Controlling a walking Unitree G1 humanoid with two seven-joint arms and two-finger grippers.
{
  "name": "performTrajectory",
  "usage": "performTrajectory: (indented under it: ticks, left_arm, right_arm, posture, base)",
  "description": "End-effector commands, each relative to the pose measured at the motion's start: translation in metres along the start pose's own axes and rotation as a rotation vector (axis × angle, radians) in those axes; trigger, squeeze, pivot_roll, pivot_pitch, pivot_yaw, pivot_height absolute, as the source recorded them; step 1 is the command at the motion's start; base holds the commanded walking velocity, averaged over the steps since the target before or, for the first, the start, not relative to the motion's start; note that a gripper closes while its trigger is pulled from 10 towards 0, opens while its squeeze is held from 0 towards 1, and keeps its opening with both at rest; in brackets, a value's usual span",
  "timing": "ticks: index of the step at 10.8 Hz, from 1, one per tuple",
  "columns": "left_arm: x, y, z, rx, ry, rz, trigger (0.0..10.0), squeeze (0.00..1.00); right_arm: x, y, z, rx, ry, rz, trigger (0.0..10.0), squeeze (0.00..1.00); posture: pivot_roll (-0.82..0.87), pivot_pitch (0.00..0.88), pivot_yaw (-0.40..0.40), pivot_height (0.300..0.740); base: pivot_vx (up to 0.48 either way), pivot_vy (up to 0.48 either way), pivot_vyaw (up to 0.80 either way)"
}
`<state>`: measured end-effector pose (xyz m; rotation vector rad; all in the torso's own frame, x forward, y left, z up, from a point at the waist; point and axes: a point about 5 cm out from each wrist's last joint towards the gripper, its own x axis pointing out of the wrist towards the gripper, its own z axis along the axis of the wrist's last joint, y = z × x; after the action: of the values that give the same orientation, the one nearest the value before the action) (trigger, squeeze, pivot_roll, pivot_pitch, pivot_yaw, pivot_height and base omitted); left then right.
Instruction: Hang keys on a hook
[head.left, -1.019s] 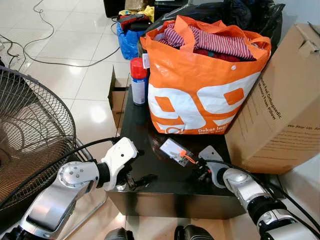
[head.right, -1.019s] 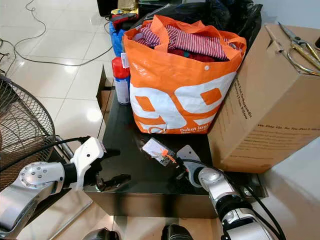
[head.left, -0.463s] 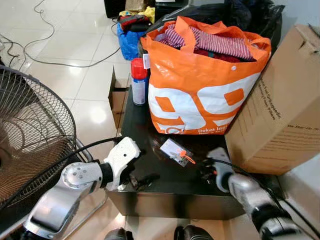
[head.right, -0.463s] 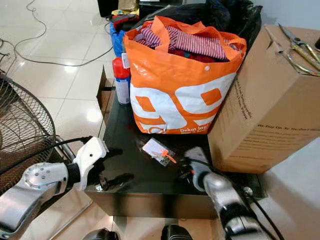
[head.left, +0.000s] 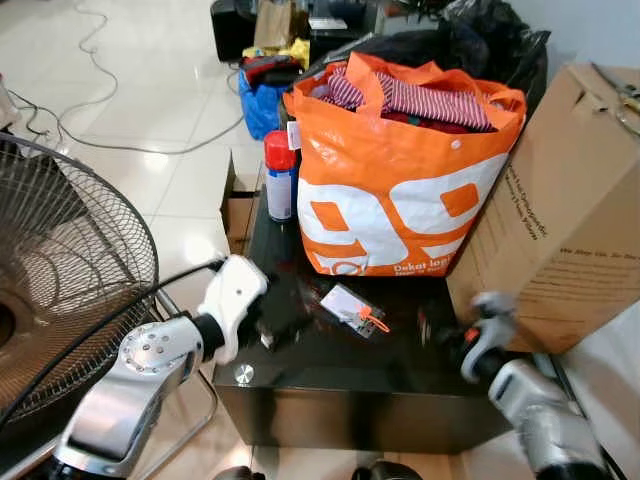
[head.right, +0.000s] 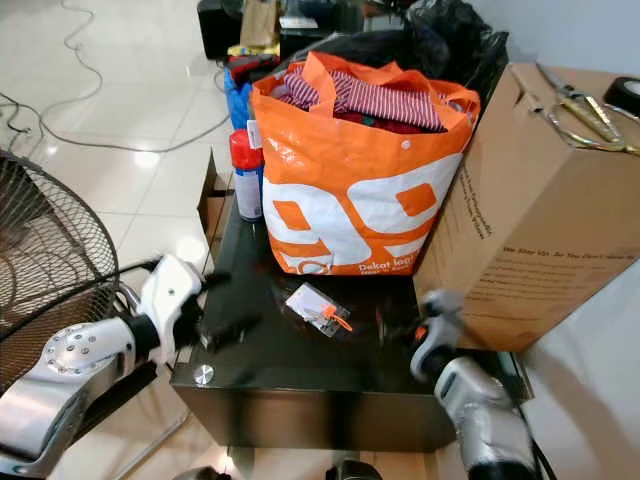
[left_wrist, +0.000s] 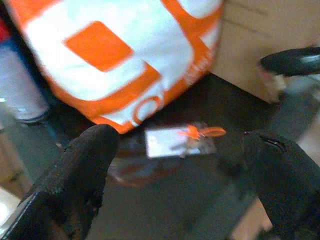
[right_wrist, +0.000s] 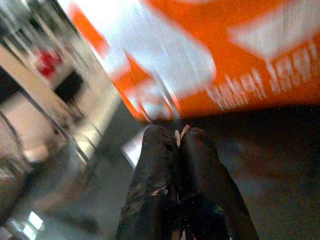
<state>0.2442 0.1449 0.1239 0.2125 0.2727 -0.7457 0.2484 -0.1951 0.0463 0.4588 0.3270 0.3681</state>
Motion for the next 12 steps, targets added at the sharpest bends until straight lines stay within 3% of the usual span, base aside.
performTrajectory:
  ticks: [1, 2, 4, 5, 6, 8, 9, 12]
  left_arm:
    - [-0.002, 0.004, 0.0, 0.002, -0.006, 0.043, 10.0, 0.0]
    - [-0.002, 0.01, 0.003, -0.011, -0.046, 0.178, 10.0, 0.0]
    - [-0.006, 0.017, 0.005, 0.011, -0.058, 0.307, 10.0, 0.0]
    - [-0.008, 0.019, 0.005, 0.005, -0.066, 0.346, 10.0, 0.0]
    - [-0.009, 0.018, 0.006, 0.004, -0.068, 0.355, 10.0, 0.0]
    - [-0.007, 0.018, 0.008, 0.005, -0.076, 0.364, 10.0, 0.0]
    - [-0.003, 0.016, 0.009, 0.026, -0.069, 0.329, 10.0, 0.0]
    - [-0.003, 0.016, 0.004, 0.009, -0.057, 0.344, 10.0, 0.0]
  right_arm:
    - [-0.003, 0.002, 0.01, 0.031, -0.043, 0.002, 0.0, 0.0]
    - [-0.01, 0.022, 0.027, 0.152, -0.158, 0.023, 0.0, 0.0]
    - [-0.009, 0.05, 0.039, 0.229, -0.227, 0.052, 0.0, 0.0]
    - [-0.008, 0.06, 0.042, 0.233, -0.23, 0.054, 1.7, 0.0]
    - [-0.008, 0.067, 0.045, 0.235, -0.236, 0.044, 10.0, 0.0]
    - [-0.007, 0.073, 0.05, 0.236, -0.235, 0.019, 10.0, 0.0]
    - [-0.008, 0.074, 0.053, 0.177, -0.224, -0.018, 10.0, 0.0]
    - [-0.009, 0.071, 0.058, 0.133, -0.218, -0.069, 10.0, 0.0]
  posture:
    - [-0.04, 0.0, -0.031, 0.74]
    - [-0.04, 0.0, -0.033, 0.74]
    - [-0.03, 0.0, -0.035, 0.74]
    - [-0.03, 0.0, -0.033, 0.74]
    - [-0.02, 0.0, -0.033, 0.74]
    - [-0.03, 0.0, -0.023, 0.74]
    - [-0.04, 0.0, -0.014, 0.74]
    - [-0.06, 0.0, 0.0, 0.74]
  base:
    - [0.0, 0.0, 0.0]
    - [0.0, 0.0, 0.0]
    - [0.0, 0.0, 0.0]
    - [0.0, 0.0, 0.0]
    - [0.0, 0.0, 0.0]
    - [-0.253, 0.0, 0.0]
    - [-0.274, 0.0, 0.0]
    - [-0.281, 0.0, 0.0]
